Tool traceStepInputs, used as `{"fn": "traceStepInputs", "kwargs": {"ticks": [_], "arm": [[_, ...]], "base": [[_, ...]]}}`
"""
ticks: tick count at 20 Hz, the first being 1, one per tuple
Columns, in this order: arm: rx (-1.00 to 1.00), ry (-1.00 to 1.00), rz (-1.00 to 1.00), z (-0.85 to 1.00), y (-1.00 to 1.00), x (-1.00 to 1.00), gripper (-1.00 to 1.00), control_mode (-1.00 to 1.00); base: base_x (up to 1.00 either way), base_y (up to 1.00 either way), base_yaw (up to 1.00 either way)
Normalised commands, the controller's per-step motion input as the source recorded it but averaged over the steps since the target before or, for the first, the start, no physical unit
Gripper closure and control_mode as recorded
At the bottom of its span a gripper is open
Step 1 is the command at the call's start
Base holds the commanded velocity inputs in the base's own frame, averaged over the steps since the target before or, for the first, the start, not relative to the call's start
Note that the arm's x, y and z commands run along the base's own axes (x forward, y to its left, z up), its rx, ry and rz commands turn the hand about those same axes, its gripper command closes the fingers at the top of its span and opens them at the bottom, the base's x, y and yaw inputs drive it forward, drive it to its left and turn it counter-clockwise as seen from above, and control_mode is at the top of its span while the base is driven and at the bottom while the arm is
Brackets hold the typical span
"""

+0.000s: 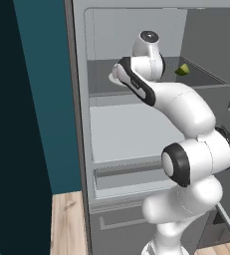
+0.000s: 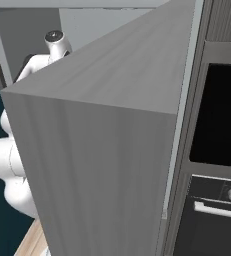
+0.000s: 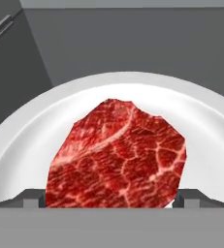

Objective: Retrieve the steak from the fridge and place it on the cutting board.

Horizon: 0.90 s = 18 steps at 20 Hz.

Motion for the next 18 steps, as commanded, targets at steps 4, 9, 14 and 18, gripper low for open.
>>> {"fn": "traceStepInputs", "kwargs": {"ticks": [4,9,14,18], "arm": [[0.0,0.02,0.0,-0.15,0.0,0.0,1.0,-1.0],[0.0,0.0,0.0,-0.05,0.0,0.0,1.0,-1.0],[0.0,-0.01,0.0,0.0,-0.09,-0.06,1.0,-1.0],[0.0,-0.07,0.0,0.0,-0.24,-0.18,1.0,-1.0]], "base": [[0.0,0.0,0.0],[0.0,0.0,0.0],[0.0,0.0,0.0],[0.0,0.0,0.0]]}}
